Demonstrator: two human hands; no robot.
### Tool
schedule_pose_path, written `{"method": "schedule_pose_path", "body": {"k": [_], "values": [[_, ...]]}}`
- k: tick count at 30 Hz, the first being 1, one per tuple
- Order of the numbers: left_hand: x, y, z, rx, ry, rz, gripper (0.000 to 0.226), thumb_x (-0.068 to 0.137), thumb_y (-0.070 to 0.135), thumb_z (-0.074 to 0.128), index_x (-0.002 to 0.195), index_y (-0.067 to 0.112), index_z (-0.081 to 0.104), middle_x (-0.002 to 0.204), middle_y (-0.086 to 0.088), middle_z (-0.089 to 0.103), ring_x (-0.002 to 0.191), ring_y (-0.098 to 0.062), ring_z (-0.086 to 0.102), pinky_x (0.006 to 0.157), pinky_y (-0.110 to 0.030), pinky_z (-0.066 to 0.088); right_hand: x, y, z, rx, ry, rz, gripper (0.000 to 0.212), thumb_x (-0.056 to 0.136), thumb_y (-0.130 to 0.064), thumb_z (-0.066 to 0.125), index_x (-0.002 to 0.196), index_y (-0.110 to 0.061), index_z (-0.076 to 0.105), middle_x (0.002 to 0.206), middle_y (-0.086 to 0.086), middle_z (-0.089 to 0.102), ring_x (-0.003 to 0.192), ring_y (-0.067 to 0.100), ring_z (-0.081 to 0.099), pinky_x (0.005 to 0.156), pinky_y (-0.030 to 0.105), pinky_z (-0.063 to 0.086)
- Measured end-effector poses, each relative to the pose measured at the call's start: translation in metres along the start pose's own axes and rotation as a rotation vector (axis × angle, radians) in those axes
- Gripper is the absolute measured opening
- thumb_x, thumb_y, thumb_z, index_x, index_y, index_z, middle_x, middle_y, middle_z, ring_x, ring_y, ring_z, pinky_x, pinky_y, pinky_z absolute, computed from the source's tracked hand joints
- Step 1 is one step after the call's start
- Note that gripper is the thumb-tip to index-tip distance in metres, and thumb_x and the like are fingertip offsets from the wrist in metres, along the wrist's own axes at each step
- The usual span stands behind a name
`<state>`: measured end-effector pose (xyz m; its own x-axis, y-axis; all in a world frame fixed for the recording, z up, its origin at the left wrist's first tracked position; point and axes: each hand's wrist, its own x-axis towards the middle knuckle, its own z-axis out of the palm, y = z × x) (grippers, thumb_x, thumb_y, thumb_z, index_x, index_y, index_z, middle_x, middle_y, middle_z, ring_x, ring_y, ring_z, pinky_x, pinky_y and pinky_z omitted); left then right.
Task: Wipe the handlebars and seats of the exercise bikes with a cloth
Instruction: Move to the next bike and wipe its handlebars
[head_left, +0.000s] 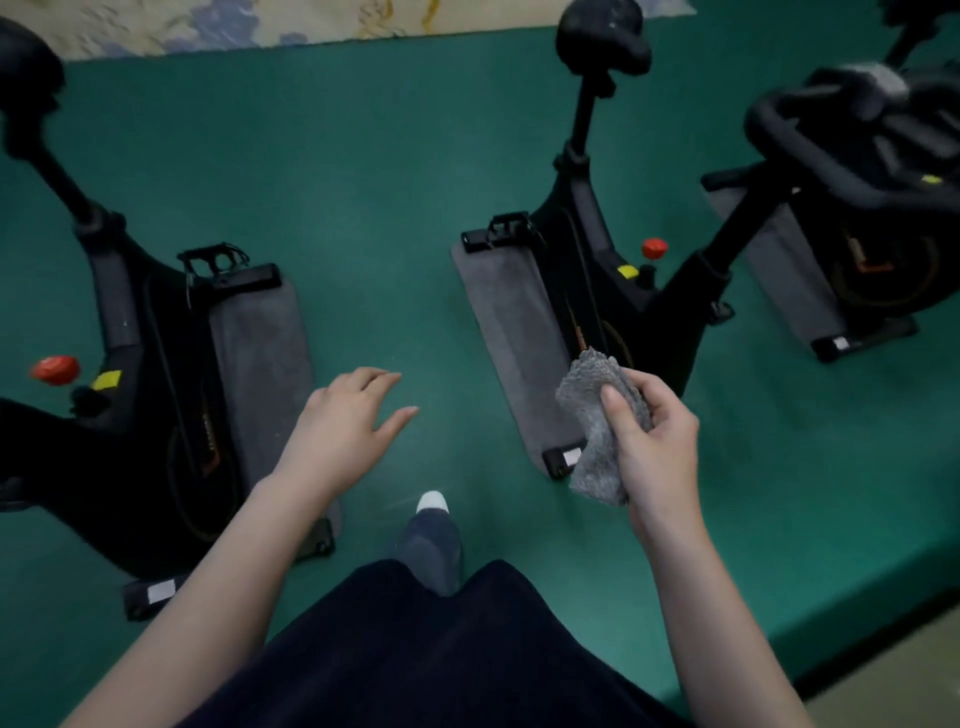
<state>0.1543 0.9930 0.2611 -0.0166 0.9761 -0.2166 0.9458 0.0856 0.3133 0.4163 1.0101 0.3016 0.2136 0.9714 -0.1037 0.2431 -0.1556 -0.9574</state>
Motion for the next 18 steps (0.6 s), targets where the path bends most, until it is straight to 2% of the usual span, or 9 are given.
{"method": "schedule_pose_path", "body": {"k": [3, 5, 10, 18], "values": [[0.038, -0.014, -0.017, -0.008, 0.013, -0.028, 0.053, 0.094, 0.048, 0.045, 0.137, 0.018, 0.047, 0.137, 0.001, 0.049, 0.125, -0.020, 0.045, 0.100, -0.038, 0.035, 0.042, -0.017, 0.028, -0.015, -0.042, -0.013, 0.016, 0.091, -0.009, 0.060, 0.099, -0.021, 0.065, 0.101, 0.006, 0.069, 0.097, 0.022, 0.066, 0.091, 0.045, 0.052], [0.058, -0.023, -0.028, -0.012, 0.023, -0.057, 0.052, 0.094, 0.048, 0.045, 0.137, 0.018, 0.046, 0.137, 0.001, 0.049, 0.125, -0.020, 0.045, 0.099, -0.038, 0.036, 0.067, -0.027, 0.047, -0.032, -0.083, -0.025, 0.016, 0.091, -0.007, 0.059, 0.099, -0.019, 0.065, 0.100, 0.006, 0.069, 0.098, 0.022, 0.065, 0.092, 0.045, 0.052], [0.092, -0.044, -0.044, -0.048, 0.046, -0.157, 0.053, 0.093, 0.047, 0.046, 0.137, 0.016, 0.047, 0.137, 0.000, 0.049, 0.125, -0.021, 0.045, 0.101, -0.040, 0.036, 0.122, -0.047, 0.092, -0.024, -0.197, -0.039, 0.016, 0.091, -0.009, 0.060, 0.096, -0.023, 0.065, 0.096, 0.001, 0.070, 0.092, 0.017, 0.067, 0.084, 0.032, 0.053], [0.142, -0.085, -0.064, -0.073, 0.082, -0.410, 0.053, 0.094, 0.048, 0.045, 0.137, 0.017, 0.046, 0.137, 0.001, 0.049, 0.127, -0.020, 0.043, 0.103, -0.037, 0.034, 0.226, -0.071, 0.177, -0.030, -0.443, -0.120, 0.019, 0.090, -0.007, 0.061, 0.092, -0.025, 0.066, 0.091, -0.003, 0.070, 0.085, 0.009, 0.065, 0.080, 0.024, 0.051]]}}
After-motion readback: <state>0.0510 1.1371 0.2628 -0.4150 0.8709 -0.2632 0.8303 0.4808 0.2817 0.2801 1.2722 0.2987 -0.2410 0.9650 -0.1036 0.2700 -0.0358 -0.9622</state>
